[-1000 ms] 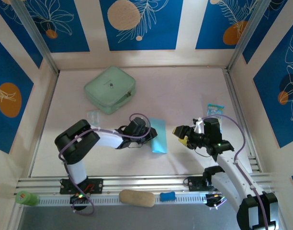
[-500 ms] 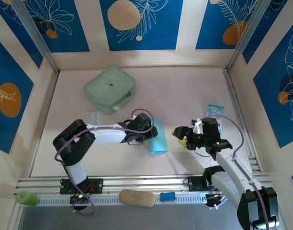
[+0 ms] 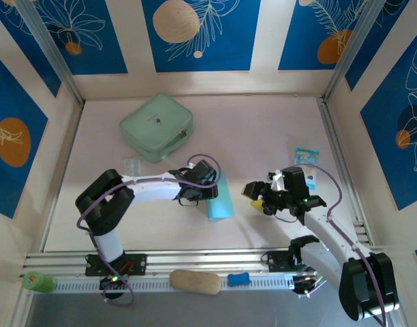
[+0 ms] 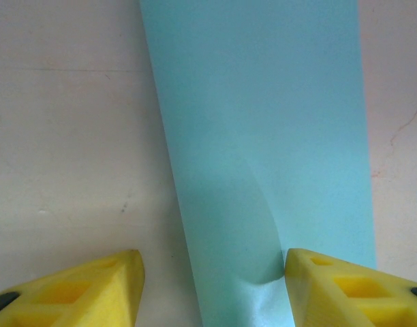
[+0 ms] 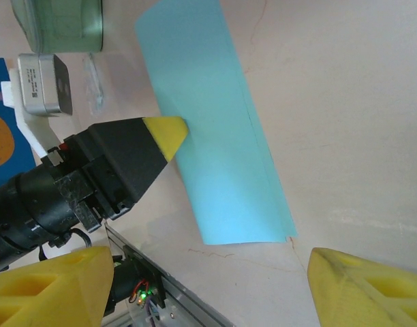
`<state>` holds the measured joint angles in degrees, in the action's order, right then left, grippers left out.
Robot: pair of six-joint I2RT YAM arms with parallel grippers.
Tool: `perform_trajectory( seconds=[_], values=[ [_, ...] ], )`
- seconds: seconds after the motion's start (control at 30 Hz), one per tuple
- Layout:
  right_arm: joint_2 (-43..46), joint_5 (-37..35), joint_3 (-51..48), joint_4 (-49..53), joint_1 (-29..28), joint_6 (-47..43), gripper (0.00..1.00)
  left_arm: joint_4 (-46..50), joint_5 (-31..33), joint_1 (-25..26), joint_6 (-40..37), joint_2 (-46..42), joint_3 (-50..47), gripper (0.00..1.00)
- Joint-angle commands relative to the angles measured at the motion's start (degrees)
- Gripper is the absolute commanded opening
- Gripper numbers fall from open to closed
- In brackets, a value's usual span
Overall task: Fold a paper plane with a square sheet of paper (pick it up from the middle)
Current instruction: First fold the square sheet of paper in half at the center of the table.
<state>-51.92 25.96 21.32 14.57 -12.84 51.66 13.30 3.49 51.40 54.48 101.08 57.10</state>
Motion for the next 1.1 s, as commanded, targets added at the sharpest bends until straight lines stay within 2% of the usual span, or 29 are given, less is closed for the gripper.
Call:
perform_trajectory(
  seconds=[0.0, 0.17, 0.37, 0.47, 0.63, 0.8, 0.9, 1.07],
  values=[
    [-0.6, 1.1, 1.3, 0.1, -0.7, -0.7, 0.75, 2.5, -0.9, -0.1, -0.8, 1.6, 1.0, 0.57],
    [-1.3, 0.7, 1.4, -0.6, -1.7, -0.9, 0.72, 0.6, -1.9, -1.0, 2.5, 2.3, -0.7, 0.58],
    [-6.1, 1.4, 2.4, -2.5, -3.4, -1.6, 0.56, -3.7, -4.0, -2.0, 5.8, 2.8, -3.6, 0.59],
    [-9.6, 1.3, 3.1, -4.1, -4.4, -2.0, 0.45, -2.9, -4.0, -2.0, 5.5, 3.1, -3.1, 0.59],
    [-16.4, 1.3, 6.3, -6.0, -7.1, -3.7, 0.35, -2.2, -4.9, -2.0, 3.5, 3.7, -2.1, 0.56],
    [-25.3, -0.1, 11.9, -4.7, -10.0, -6.7, 0.19, -1.2, -5.7, -2.0, 1.7, 4.4, -1.0, 0.56],
    [-31.0, -2.2, 15.4, -2.0, -11.1, -8.9, 0.16, -1.4, -6.1, -2.0, 1.5, 4.6, -0.9, 0.56],
    [-37.9, -1.5, 18.5, -3.1, -13.1, -9.8, 0.15, -1.5, -6.5, -2.0, 1.1, 4.7, -1.0, 0.56]
  ],
)
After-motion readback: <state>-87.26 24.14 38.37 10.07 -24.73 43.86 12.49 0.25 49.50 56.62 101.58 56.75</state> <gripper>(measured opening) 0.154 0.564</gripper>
